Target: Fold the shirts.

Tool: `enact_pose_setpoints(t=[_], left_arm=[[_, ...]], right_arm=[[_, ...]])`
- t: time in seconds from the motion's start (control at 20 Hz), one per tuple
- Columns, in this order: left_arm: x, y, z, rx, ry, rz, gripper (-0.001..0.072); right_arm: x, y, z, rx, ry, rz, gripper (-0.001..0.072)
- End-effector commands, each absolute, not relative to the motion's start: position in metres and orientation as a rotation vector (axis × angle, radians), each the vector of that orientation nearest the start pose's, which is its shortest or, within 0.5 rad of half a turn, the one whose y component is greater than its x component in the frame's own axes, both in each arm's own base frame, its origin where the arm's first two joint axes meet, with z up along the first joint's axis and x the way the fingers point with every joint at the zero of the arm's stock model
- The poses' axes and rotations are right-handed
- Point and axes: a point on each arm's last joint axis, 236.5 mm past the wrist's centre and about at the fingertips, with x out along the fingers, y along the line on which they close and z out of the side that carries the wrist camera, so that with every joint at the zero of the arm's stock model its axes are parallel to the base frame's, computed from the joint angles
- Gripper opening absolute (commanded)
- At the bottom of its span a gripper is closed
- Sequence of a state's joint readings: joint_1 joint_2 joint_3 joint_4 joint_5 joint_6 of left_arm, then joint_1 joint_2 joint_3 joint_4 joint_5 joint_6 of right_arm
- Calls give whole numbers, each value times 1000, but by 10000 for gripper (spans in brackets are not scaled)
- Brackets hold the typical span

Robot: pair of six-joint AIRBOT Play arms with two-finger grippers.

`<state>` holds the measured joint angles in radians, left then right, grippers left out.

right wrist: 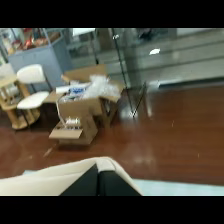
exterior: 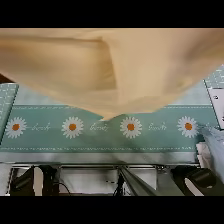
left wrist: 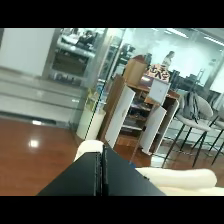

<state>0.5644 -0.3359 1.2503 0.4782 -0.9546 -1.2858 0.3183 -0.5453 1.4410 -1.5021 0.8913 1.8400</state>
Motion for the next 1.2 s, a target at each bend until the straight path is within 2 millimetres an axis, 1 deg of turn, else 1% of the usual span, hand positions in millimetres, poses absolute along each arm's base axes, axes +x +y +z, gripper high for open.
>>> enact_pose_setpoints(t=[0.0,0.05,0.15,0.25,0.3,0.35,0.4,0.5,0.6,0.7,0.8,0.9,0.95,1.1,1.15], left_arm=[[151,-113,507,-190,-262,-340,18],[137,-118,521,-172,-293,-326,19],[114,-122,534,-127,-315,-267,19],[98,-121,534,-110,-294,-198,19],[94,-121,530,-111,-269,-177,19],[92,-122,522,-103,-233,-167,19],[94,-124,509,-95,-177,-165,19],[102,-119,475,-129,-26,-147,18],[110,-115,444,-144,105,-151,19],[125,-106,418,-185,200,-149,19],[146,-93,389,-252,288,-148,19],[168,-80,351,-330,394,-152,19],[179,-75,328,-361,455,-162,19],[204,-60,256,-463,613,-172,19],[214,-55,241,-483,625,-176,19]], right_arm=[[201,70,491,330,-60,349,24],[192,67,505,336,-96,355,24],[168,56,535,339,-184,355,24],[147,38,556,322,-248,315,24],[140,29,559,310,-252,284,24],[135,18,555,290,-232,243,24],[134,8,544,268,-187,194,24],[141,-11,506,219,-36,92,24],[154,-20,462,125,157,17,24],[180,-15,423,14,348,-6,24],[218,-3,391,-95,503,-5,24],[269,14,361,-188,625,9,24],[296,23,345,-222,672,15,24],[374,54,306,-267,721,52,23],[396,66,293,-272,726,73,23]])
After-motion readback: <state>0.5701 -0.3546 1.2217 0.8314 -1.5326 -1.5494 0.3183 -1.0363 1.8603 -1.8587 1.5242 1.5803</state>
